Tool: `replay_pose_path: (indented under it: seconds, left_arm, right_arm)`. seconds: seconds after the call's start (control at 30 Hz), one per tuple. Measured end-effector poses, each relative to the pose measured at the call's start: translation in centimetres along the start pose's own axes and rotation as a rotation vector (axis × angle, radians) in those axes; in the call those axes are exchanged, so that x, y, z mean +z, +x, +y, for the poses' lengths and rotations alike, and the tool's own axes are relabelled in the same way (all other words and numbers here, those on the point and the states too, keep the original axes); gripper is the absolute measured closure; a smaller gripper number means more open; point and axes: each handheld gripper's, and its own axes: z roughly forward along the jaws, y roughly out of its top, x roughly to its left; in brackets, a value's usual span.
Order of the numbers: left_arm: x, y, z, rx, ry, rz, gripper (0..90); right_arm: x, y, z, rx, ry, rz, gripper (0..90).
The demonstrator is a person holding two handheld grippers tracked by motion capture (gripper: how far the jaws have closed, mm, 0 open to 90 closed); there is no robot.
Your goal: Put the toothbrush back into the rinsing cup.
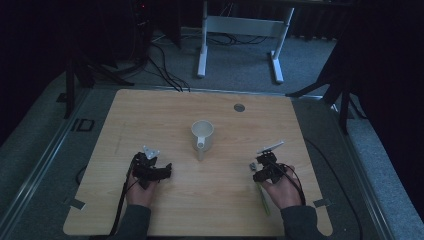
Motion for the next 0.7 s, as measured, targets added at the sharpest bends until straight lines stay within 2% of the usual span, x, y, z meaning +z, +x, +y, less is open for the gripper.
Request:
replay_pose_path:
  seconds: [0.7]
  left_arm:
    - [0.0,-0.01,0.0,-0.001,0.0,0.0,14.2]
  right_arm:
    - [0.41,-0.02,0.08,-0.004,0.04,-0.01,71.7]
